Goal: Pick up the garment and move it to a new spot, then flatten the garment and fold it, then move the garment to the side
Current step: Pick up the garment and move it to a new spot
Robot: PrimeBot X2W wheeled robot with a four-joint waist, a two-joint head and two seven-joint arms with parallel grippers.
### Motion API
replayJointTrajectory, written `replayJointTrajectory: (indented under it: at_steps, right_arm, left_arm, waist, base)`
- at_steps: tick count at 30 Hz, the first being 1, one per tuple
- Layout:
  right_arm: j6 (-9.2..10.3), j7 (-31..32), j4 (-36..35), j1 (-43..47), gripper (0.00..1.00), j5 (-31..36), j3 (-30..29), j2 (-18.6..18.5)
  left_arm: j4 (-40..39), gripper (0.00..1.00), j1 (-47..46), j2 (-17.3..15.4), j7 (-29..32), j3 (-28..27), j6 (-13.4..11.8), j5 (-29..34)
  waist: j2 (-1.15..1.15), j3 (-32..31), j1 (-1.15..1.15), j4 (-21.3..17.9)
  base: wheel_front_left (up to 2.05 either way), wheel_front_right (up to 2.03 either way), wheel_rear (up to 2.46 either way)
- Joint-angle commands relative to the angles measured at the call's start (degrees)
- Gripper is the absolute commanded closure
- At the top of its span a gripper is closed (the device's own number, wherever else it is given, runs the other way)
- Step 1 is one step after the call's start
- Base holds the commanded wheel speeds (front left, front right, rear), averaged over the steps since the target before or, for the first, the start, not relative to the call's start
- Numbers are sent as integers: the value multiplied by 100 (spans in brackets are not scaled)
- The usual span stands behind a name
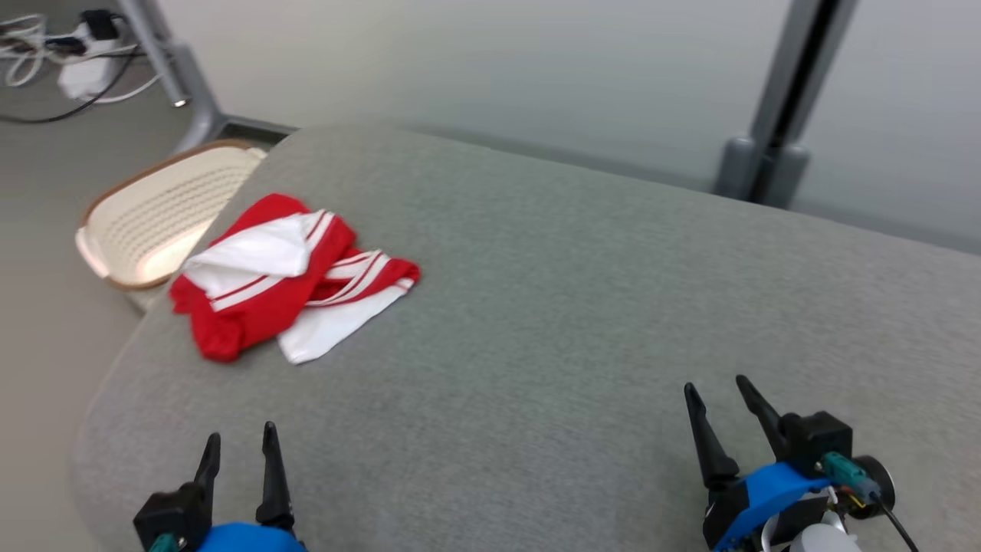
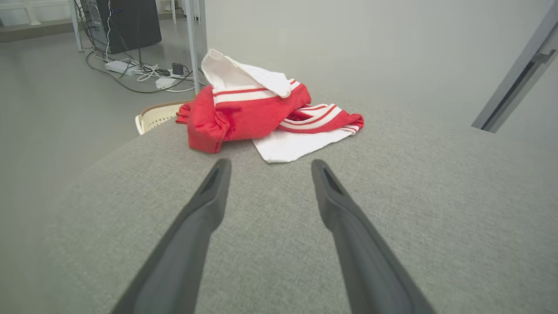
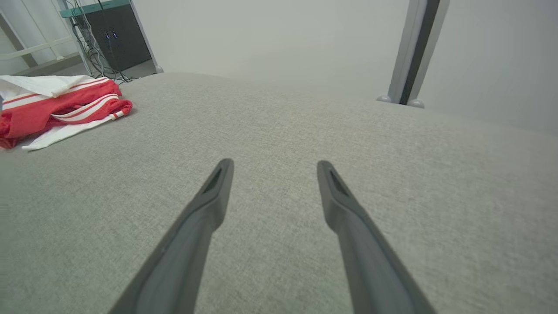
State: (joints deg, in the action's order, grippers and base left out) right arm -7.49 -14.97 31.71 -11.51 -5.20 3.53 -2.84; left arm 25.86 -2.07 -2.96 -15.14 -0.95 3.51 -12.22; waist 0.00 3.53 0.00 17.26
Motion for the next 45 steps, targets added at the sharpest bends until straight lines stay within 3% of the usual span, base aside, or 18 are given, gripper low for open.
replayJointTrajectory:
  at_steps: [1,9,19,25,34,40,45]
  right_arm:
    - [0,-31,15,-90,0,-21,24,-14]
    - [0,-31,98,-183,0,-24,149,-18]
    - [0,-31,-117,-535,0,146,266,-17]
    - [0,-31,-349,-768,0,43,325,-17]
    - [1,-26,-571,-1081,0,266,368,-19]
    - [2,-11,-501,-1186,0,359,319,-47]
    - [6,-3,-422,-1259,0,368,283,-71]
  left_arm:
    - [14,0,36,8,-1,-30,-23,-46]
    - [78,0,56,8,-1,-169,-20,-304]
    - [280,0,-784,-42,-1,-667,208,-428]
    - [823,0,-1890,-452,-1,-908,362,-458]
    - [2335,0,-3486,-1383,-1,-486,401,-741]
    - [3123,0,-4080,-1692,116,-184,399,-862]
    - [3806,0,-4357,-1754,494,-111,399,-1061]
  waist:
    - [0,207,0,309]
    - [0,259,0,678]
    - [0,793,0,349]
    - [0,1291,0,93]
    - [0,1931,0,-247]
    - [0,2203,0,-393]
    - [0,2322,0,-523]
  base:
    - [0,0,0]
    - [0,0,0]
    - [0,0,0]
    - [0,0,0]
    - [0,0,0]
    - [0,0,0]
    - [0,0,0]
